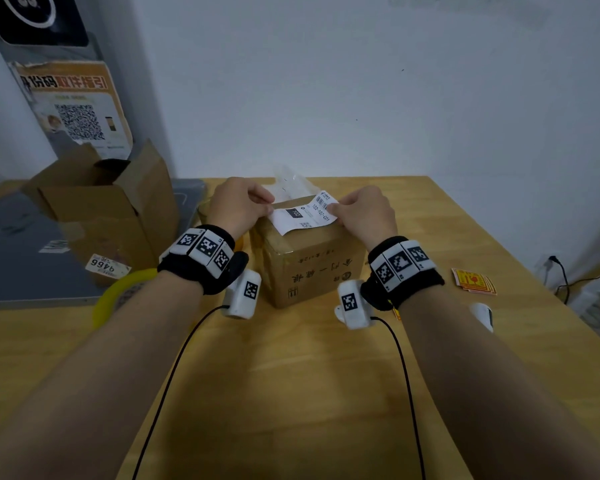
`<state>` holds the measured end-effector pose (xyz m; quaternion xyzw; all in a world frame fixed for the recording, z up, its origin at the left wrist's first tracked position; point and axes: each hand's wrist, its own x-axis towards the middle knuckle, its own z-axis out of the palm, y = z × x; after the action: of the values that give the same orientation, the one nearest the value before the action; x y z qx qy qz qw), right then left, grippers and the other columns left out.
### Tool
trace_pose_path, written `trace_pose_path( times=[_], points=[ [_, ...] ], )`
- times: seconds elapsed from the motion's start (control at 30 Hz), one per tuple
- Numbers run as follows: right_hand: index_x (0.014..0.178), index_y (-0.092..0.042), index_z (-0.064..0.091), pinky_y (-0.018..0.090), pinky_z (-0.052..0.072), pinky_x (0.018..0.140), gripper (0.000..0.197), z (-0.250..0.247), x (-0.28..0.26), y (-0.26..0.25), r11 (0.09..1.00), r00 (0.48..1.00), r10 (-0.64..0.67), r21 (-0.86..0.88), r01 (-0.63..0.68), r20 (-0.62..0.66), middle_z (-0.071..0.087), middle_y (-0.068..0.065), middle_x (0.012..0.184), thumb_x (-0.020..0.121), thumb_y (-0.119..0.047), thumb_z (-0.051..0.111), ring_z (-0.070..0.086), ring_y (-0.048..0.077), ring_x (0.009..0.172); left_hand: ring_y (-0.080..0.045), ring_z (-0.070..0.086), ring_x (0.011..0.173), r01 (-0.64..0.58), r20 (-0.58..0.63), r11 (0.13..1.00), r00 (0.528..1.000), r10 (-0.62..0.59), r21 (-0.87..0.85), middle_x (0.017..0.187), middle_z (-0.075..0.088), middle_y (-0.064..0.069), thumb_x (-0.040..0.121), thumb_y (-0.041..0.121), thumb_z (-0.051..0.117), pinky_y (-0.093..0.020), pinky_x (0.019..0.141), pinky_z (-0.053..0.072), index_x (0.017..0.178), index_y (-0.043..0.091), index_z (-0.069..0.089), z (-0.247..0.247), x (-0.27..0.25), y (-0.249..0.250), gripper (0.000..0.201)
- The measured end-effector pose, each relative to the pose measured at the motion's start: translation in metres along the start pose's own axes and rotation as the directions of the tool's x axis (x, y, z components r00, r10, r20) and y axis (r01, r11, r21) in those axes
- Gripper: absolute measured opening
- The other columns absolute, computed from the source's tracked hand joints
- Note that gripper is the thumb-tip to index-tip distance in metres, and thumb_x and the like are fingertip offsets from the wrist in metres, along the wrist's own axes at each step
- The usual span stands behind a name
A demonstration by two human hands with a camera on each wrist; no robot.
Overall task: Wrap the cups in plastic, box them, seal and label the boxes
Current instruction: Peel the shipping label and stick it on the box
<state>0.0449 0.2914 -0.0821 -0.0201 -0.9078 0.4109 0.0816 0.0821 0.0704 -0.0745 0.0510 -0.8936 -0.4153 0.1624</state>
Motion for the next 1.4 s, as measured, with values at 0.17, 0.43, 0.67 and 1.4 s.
trace_pose_path(
  times=[0.17,0.43,0.67,1.4],
  points=[
    [0.107,-0.025,0.078,0.038,0.054,0.093,0.03,0.001,0.0,0.001,1.0,1.0,0.001,0.011,-0.001,-0.013,0.075,-0.003,0.117,0.089,-0.048,0.075,0.066,0.022,0.109,-0.012,0.06,0.104,0.015,-0.011,0.996,1.0,-0.014,0.083,0.108,0.068,0.01,0.094,0.026,0.07,-0.028,0.088,0.044,0.106,0.024,0.075,0.002,-0.003,0.0,0.013],
    [0.108,-0.021,0.079,0.03,0.044,0.083,0.027,-0.006,-0.002,0.002,0.998,0.998,-0.054,0.027,0.053,0.033,0.074,-0.002,0.115,0.092,-0.042,0.073,0.065,0.02,0.107,-0.021,0.066,0.105,0.11,0.15,0.993,0.982,-0.114,0.036,0.108,0.07,0.0,0.096,0.038,0.066,-0.044,0.097,0.054,0.1,0.031,0.064,0.003,-0.018,0.003,0.008],
    [0.098,-0.016,0.081,0.025,0.041,0.063,0.021,-0.014,-0.005,-0.002,0.992,0.969,-0.12,0.063,0.109,0.214,0.07,-0.006,0.085,0.09,-0.035,0.078,0.062,0.014,0.085,-0.02,0.064,0.099,0.183,0.156,0.976,0.967,-0.201,0.122,0.101,0.069,0.0,0.097,0.049,0.06,-0.037,0.081,0.05,0.109,0.025,0.061,-0.006,-0.054,0.008,0.027],
    [0.095,-0.008,0.079,0.025,0.05,0.07,0.022,-0.035,-0.026,-0.033,0.965,0.856,-0.192,-0.067,0.254,0.479,0.078,0.009,0.09,0.093,-0.029,0.074,0.063,0.013,0.069,-0.018,0.065,0.091,0.258,0.169,0.957,0.945,-0.279,0.134,0.098,0.069,0.004,0.089,0.066,0.061,-0.046,0.091,0.055,0.099,0.024,0.051,-0.012,-0.136,0.015,0.044]
  ],
)
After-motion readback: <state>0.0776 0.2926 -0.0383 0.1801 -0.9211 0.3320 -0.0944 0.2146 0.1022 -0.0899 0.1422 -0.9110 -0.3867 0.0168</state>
